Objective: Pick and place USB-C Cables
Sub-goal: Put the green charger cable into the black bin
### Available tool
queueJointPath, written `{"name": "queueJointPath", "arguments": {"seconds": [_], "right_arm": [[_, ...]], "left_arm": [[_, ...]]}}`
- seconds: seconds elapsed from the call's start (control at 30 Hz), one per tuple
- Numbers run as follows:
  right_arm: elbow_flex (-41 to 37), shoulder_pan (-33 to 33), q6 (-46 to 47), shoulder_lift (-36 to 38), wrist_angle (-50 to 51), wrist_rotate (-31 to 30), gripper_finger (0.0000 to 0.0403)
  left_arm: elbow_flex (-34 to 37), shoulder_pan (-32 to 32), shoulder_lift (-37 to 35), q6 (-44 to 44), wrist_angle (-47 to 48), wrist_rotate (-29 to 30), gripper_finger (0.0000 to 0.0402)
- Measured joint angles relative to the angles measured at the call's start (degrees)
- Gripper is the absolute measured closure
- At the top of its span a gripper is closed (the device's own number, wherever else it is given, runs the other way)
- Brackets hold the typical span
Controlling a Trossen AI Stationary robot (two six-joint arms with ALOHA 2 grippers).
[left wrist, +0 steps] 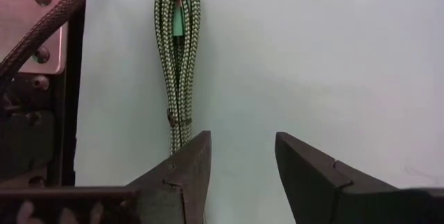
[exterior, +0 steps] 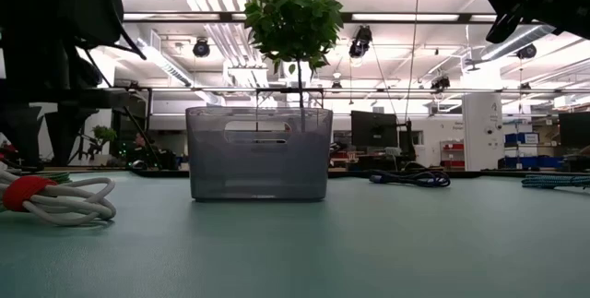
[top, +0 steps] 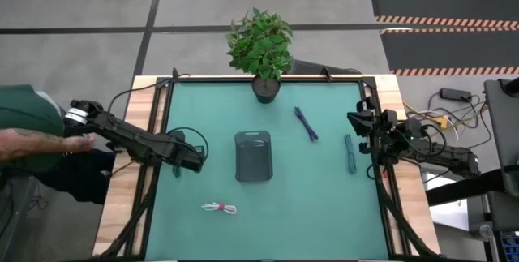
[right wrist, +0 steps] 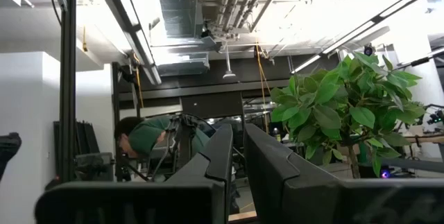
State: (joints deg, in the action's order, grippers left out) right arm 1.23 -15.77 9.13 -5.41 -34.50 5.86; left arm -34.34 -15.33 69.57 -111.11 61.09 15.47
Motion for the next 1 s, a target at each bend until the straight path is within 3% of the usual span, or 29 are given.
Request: {"name": "queueJointPath", "arguments": {"seconds": [0.8,1.0], "right_arm": [[0.0,0.0,0.7,0.0,0.5,0.0,0.0376],[0.0,0.0,-1.7,0.0,0.3,0.0,0.0376]], "left_arm": [[-0.7,-0.1,15.1,0.6,0.4,-3.1,0.0257],[-0.6,0.0,14.4,0.4,-0.2,-3.6,0.031]]}}
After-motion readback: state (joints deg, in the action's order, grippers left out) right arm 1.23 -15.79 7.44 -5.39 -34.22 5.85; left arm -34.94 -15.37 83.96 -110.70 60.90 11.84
